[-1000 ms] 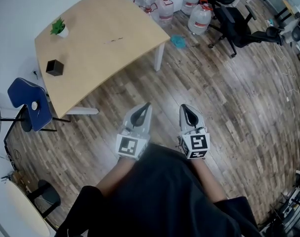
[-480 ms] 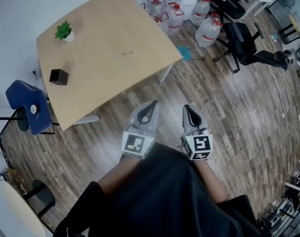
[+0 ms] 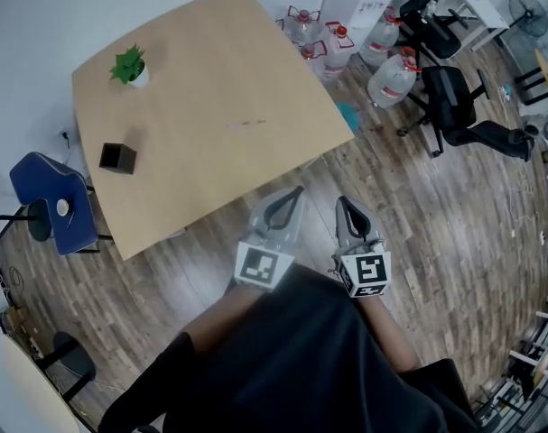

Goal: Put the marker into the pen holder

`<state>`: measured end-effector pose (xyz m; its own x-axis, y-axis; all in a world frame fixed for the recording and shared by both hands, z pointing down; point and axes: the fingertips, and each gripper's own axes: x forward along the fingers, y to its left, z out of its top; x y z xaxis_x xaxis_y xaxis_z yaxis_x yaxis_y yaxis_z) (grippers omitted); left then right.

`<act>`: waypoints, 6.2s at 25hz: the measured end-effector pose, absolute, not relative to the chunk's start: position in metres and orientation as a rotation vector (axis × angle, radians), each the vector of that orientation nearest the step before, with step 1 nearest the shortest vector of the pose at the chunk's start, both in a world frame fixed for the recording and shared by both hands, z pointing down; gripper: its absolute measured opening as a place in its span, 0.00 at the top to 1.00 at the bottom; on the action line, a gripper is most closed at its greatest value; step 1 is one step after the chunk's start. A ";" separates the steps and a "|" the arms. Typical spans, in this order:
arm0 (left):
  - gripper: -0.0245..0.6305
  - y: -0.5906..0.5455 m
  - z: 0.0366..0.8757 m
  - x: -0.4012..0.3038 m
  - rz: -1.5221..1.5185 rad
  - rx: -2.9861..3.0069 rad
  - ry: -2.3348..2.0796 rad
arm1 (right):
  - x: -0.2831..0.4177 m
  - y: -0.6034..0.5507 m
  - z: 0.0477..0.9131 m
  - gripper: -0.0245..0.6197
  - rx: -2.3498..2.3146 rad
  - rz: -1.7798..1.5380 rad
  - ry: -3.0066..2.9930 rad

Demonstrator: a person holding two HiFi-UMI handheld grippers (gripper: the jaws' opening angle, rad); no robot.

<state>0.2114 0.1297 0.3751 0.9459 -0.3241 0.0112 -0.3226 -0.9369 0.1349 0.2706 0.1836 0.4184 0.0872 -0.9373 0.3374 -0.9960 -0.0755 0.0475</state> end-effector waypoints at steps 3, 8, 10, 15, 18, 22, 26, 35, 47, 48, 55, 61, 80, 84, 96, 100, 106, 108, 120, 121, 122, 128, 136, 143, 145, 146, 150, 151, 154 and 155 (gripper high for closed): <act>0.96 0.107 0.382 0.211 0.005 2.983 -0.497 | 0.267 0.159 0.423 0.96 2.061 0.318 -1.935; 0.96 0.060 0.397 0.200 -0.031 2.878 -0.547 | 0.265 0.126 0.435 0.96 2.043 0.345 -1.901; 0.96 0.047 0.402 0.193 -0.026 2.860 -0.586 | 0.267 0.118 0.438 0.96 2.044 0.360 -1.885; 0.96 0.031 0.412 0.188 0.011 2.845 -0.651 | 0.275 0.110 0.452 0.96 2.021 0.398 -1.877; 0.96 0.022 0.414 0.184 0.027 2.842 -0.708 | 0.279 0.098 0.457 0.96 1.997 0.414 -1.907; 0.96 0.007 0.418 0.181 0.035 2.818 -0.800 | 0.286 0.070 0.461 0.96 1.948 0.410 -1.959; 0.96 -0.026 0.420 0.177 0.059 2.780 -0.926 | 0.292 0.023 0.469 0.96 1.875 0.429 -2.048; 0.96 -0.105 0.426 0.207 0.131 2.704 -1.195 | 0.327 -0.087 0.472 0.96 1.681 0.446 -2.260; 0.96 -0.162 0.475 0.263 0.397 2.615 -1.321 | 0.397 -0.160 0.494 0.96 1.480 0.524 -2.386; 0.96 -0.164 0.480 0.267 0.425 2.605 -1.325 | 0.400 -0.163 0.497 0.96 1.461 0.532 -2.399; 0.96 -0.174 0.505 0.286 0.519 2.517 -1.359 | 0.428 -0.187 0.512 0.96 1.404 0.547 -2.441; 0.96 -0.178 0.534 0.270 0.406 2.300 -1.386 | 0.440 -0.195 0.514 0.96 1.445 0.581 -2.434; 0.90 -0.200 0.631 0.317 1.160 2.824 -0.620 | 0.461 -0.199 0.541 0.96 1.485 0.644 -2.355; 0.86 -0.199 0.670 0.313 1.305 2.798 -0.387 | 0.457 -0.200 0.553 0.96 1.485 0.648 -2.340; 0.80 -0.206 0.765 0.297 1.745 2.715 0.106 | 0.468 -0.188 0.580 0.96 1.524 0.747 -2.251; 0.80 -0.208 0.779 0.297 1.820 2.708 0.204 | 0.473 -0.188 0.584 0.96 1.530 0.746 -2.236; 0.84 -0.207 0.800 0.289 1.923 2.672 0.279 | 0.478 -0.185 0.584 0.96 1.546 0.752 -2.225; 0.86 -0.204 0.801 0.289 1.925 2.651 0.296 | 0.479 -0.183 0.585 0.96 1.546 0.755 -2.221; 0.89 -0.193 0.778 0.295 1.818 2.579 0.063 | 0.483 -0.175 0.583 0.96 1.519 0.744 -2.253; 0.89 -0.194 0.771 0.294 1.773 2.583 -0.001 | 0.483 -0.176 0.582 0.96 1.513 0.739 -2.263; 0.89 -0.196 0.762 0.294 1.715 2.587 -0.077 | 0.483 -0.177 0.581 0.96 1.505 0.732 -2.274; 0.89 -0.200 0.696 0.269 1.327 2.555 -0.558 | 0.458 -0.192 0.573 0.96 1.396 0.694 -2.373; 0.89 -0.178 0.593 0.191 0.704 2.451 -1.120 | 0.371 -0.206 0.549 0.96 1.194 0.587 -2.506; 0.89 -0.145 0.516 0.094 0.377 2.351 -1.546 | 0.268 -0.199 0.527 0.96 1.013 0.504 -2.574; 0.89 -0.132 0.499 0.063 0.327 2.297 -1.668 | 0.233 -0.194 0.520 0.96 0.945 0.483 -2.601; 0.89 -0.124 0.493 0.046 0.303 2.272 -1.723 | 0.214 -0.190 0.515 0.96 0.913 0.479 -2.615; 0.89 -0.088 0.473 -0.026 0.198 2.225 -1.861 | 0.133 -0.164 0.497 0.96 0.801 0.426 -2.650; 0.89 -0.077 0.466 -0.046 0.175 2.213 -1.888 | 0.111 -0.155 0.493 0.96 0.769 0.403 -2.656; 0.89 -0.043 0.450 -0.107 0.127 2.168 -1.961 | 0.045 -0.127 0.484 0.96 0.687 0.338 -2.662; 0.89 -0.032 0.446 -0.127 0.113 2.152 -1.984 | 0.024 -0.119 0.482 0.96 0.666 0.325 -2.660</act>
